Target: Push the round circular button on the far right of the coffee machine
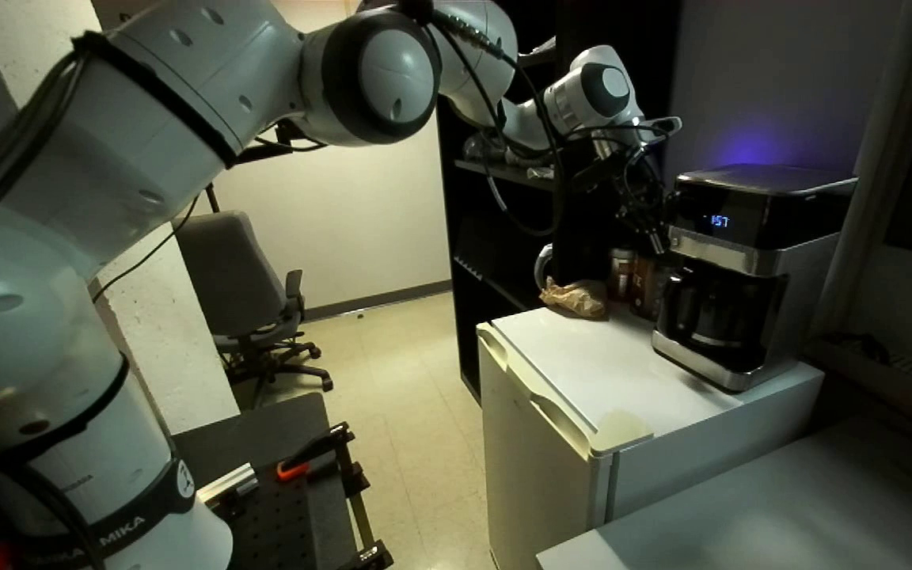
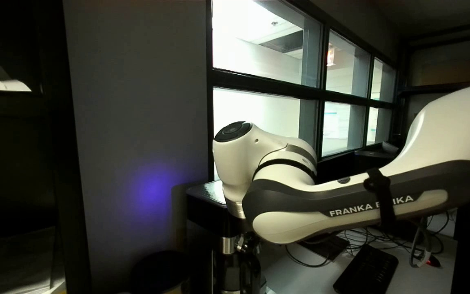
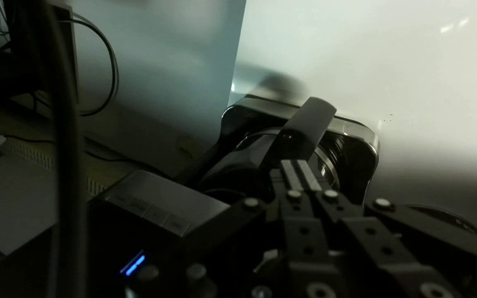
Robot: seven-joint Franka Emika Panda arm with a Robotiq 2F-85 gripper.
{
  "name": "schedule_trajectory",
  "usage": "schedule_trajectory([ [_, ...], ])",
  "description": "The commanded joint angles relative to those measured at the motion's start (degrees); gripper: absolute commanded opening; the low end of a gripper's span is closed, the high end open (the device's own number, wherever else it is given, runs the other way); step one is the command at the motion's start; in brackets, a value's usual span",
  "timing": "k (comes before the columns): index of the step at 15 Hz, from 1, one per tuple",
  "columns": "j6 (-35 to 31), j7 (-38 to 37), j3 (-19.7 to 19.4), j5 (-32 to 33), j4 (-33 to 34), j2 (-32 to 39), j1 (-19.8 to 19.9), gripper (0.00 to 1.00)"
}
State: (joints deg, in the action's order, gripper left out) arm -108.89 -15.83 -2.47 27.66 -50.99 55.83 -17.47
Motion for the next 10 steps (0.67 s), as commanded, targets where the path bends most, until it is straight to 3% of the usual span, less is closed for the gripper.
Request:
schedule_trajectory([
  [1, 0.1, 1.7, 0.4, -0.3, 5.2, 3.2, 0.2, 0.0],
  [10, -4.4, 0.5, -0.2, 1.0, 7.0, 5.3, -0.2, 0.0],
])
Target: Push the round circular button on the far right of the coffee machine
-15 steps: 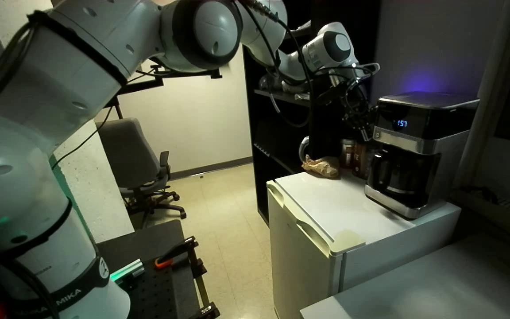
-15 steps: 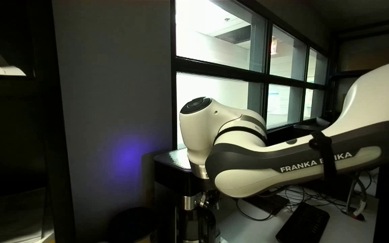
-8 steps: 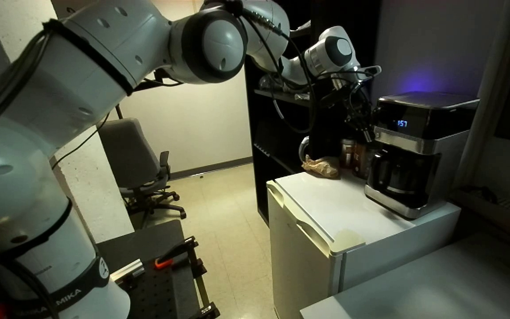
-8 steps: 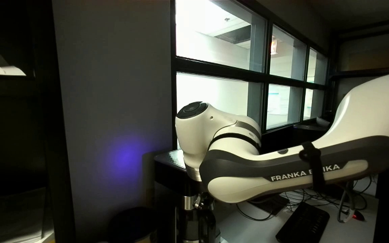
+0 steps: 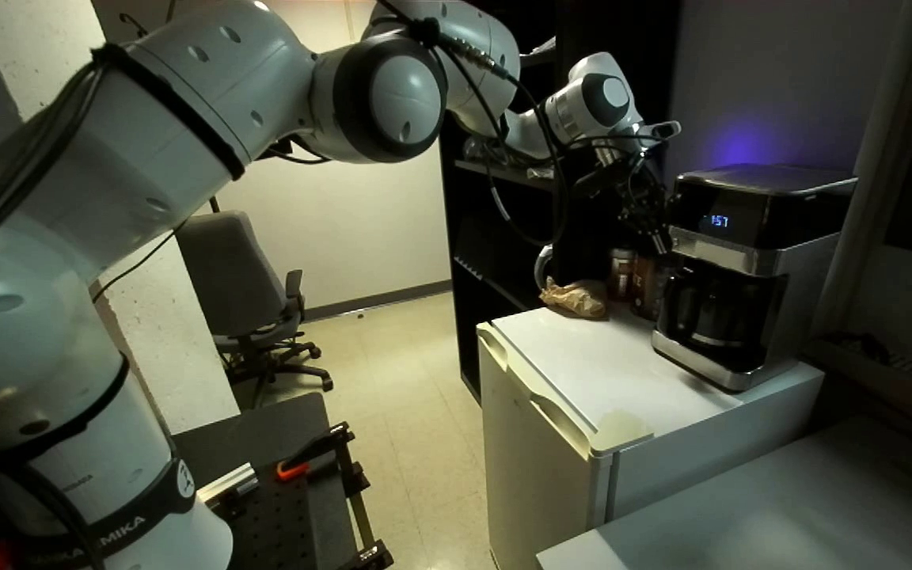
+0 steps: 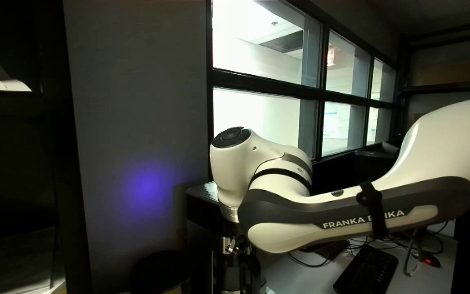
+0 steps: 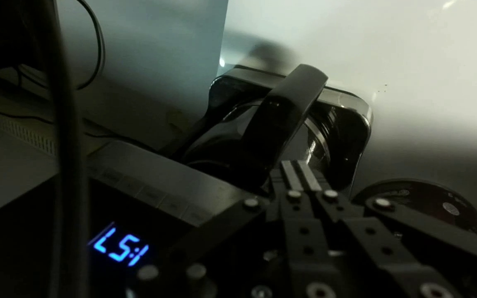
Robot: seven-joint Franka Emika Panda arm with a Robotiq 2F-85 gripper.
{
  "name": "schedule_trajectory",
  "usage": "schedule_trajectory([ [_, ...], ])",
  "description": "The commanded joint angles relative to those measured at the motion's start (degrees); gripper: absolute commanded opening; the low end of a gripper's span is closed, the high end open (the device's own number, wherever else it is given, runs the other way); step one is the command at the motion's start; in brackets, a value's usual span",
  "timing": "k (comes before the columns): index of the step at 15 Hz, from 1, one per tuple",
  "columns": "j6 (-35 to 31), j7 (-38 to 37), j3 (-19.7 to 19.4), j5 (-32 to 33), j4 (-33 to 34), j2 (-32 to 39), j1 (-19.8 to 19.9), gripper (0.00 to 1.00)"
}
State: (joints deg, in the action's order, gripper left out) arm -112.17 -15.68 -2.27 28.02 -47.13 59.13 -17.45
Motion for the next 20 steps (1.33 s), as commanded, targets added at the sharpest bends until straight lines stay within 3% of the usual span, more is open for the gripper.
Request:
schedule_trajectory([
  [1, -1.9, 0.3, -0.5, 0.9, 3.1, 2.1, -0.3, 0.0],
  [20, -6.3, -1.2, -1.3, 4.3, 2.4, 2.8, -0.5, 0.0],
])
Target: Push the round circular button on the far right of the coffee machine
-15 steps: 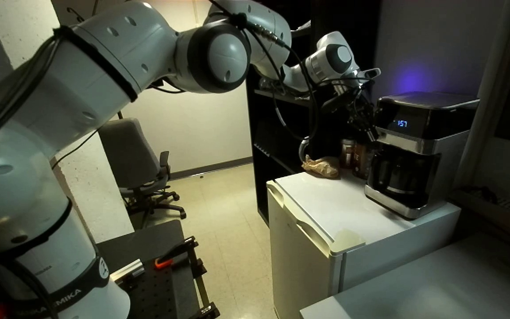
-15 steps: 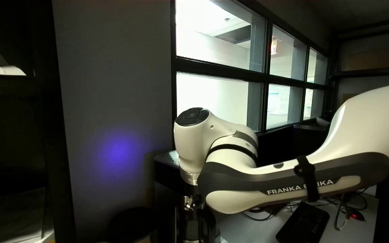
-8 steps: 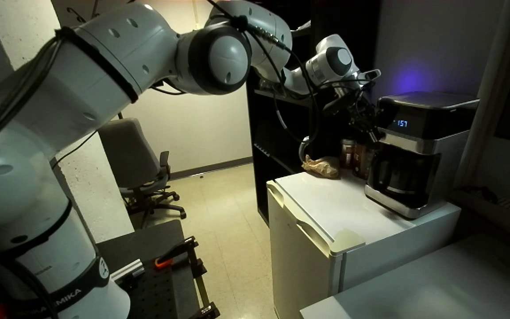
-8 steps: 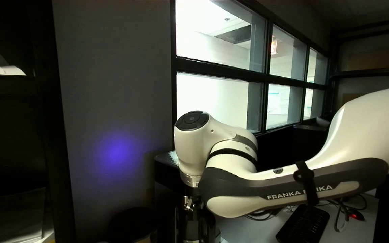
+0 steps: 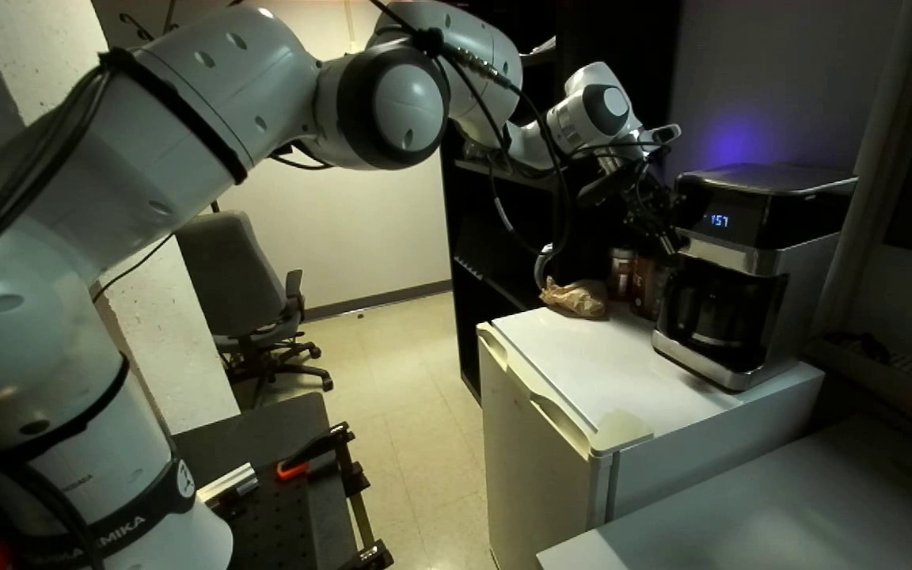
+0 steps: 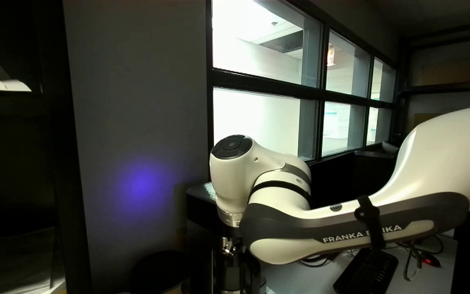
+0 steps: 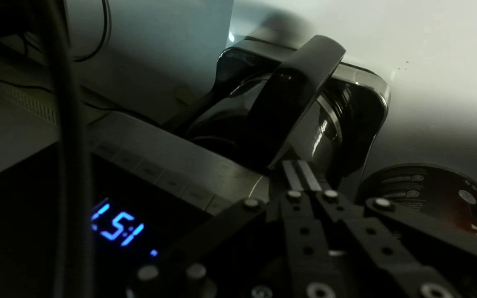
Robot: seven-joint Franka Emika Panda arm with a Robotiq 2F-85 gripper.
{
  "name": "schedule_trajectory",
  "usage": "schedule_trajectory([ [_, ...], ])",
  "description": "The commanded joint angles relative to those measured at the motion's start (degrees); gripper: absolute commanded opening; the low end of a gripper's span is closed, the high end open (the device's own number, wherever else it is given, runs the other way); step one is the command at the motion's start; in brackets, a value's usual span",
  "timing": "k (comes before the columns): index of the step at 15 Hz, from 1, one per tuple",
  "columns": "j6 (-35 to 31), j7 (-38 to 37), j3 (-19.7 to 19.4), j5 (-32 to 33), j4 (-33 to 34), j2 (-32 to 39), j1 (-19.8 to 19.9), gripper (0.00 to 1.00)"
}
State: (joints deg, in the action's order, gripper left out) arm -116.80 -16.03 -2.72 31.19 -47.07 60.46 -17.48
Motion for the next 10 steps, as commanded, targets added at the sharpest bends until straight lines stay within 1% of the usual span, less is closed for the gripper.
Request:
schedule_trajectory([
  [1, -1.7, -0.8, -0.8, 1.1, 2.2, 1.4, -0.5, 0.0],
  [10, -4.4, -0.9, -0.8, 2.6, 0.2, 0.0, -1.7, 0.0],
])
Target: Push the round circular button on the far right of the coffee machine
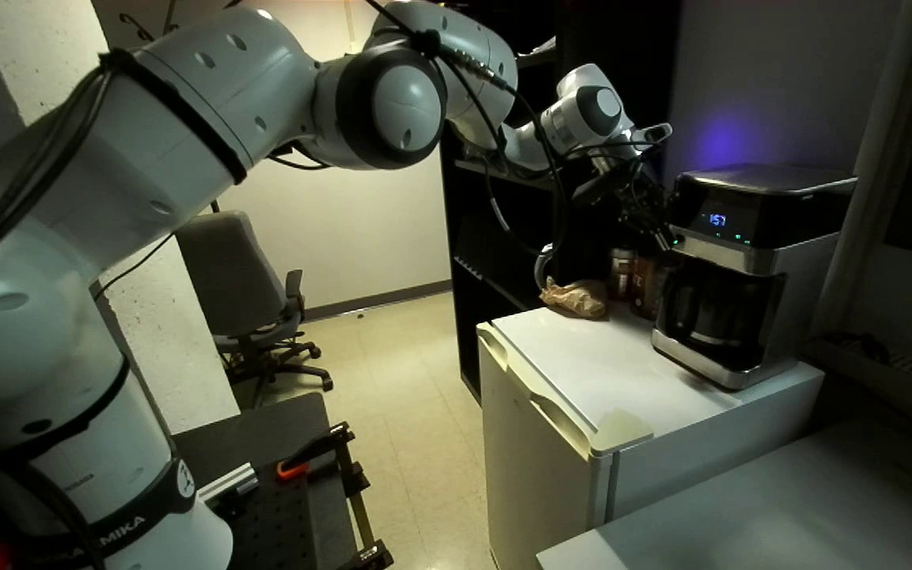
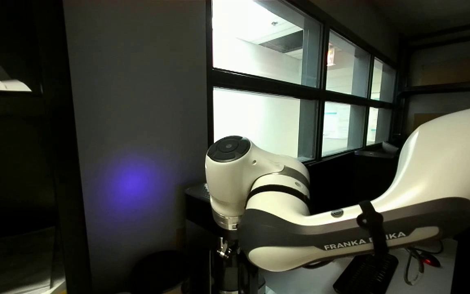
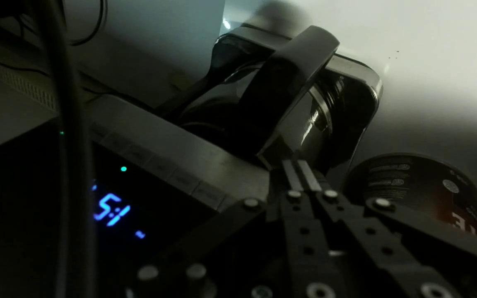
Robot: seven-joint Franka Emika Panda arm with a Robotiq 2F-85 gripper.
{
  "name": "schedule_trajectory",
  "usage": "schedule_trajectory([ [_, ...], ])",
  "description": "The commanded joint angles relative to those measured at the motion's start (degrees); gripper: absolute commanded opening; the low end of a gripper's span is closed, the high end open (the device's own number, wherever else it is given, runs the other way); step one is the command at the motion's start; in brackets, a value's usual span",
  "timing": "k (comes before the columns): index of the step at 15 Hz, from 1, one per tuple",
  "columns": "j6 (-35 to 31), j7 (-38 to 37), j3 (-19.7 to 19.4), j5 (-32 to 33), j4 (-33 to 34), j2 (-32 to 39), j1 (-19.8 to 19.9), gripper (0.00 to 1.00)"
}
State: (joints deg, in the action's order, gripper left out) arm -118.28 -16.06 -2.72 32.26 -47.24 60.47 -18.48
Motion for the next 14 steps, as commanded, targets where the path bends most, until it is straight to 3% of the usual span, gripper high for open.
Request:
schedule_trajectory([
  [1, -3.1, -0.9, -0.8, 1.6, 0.4, 0.1, -0.7, 0.0],
  [8, -2.4, 0.0, -0.3, 1.2, -0.8, -0.6, -0.6, 0.0],
  [14, 2.9, 1.1, 0.7, 0.5, -10.9, -6.9, -0.9, 0.0],
])
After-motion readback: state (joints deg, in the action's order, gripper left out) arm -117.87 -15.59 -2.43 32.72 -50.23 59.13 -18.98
